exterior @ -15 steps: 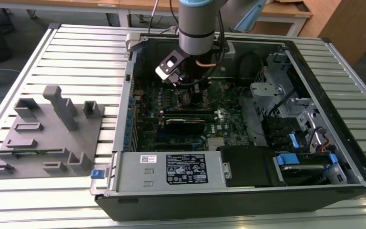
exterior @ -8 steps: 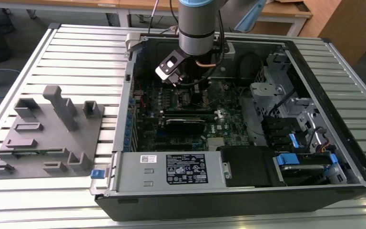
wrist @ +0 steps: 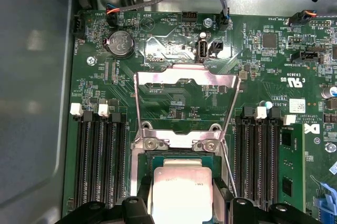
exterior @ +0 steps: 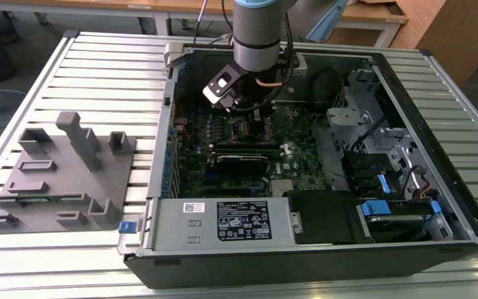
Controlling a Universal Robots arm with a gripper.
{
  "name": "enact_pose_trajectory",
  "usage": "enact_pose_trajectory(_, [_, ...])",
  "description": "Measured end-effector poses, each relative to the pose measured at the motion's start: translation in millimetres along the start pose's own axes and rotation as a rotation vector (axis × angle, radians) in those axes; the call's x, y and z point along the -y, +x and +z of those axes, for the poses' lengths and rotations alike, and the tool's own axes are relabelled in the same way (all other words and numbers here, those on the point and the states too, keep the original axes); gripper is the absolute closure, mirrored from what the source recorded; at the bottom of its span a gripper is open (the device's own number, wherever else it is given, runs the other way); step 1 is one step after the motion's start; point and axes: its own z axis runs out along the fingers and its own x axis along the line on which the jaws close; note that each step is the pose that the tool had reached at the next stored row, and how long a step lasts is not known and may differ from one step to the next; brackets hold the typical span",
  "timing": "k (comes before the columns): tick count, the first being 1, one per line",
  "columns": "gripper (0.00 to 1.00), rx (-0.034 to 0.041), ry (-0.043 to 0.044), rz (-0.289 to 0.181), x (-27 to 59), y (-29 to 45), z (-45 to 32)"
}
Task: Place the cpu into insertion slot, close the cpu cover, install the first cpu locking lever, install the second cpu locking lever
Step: 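Place the cpu into insertion slot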
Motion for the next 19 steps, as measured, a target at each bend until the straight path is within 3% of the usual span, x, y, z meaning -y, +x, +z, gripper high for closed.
enact_pose_trajectory(8, [0.46, 0.0034, 0.0008, 0.038, -0.1, 0.2, -0.3])
enact_pose_trajectory(14, [0.46, 0.0031, 0.0006, 0.04, -0.9, 0.2, -5.5])
enact_pose_trajectory(19, [0.46, -0.011, 0.0002, 0.041, -0.8, 0.7, -4.5])
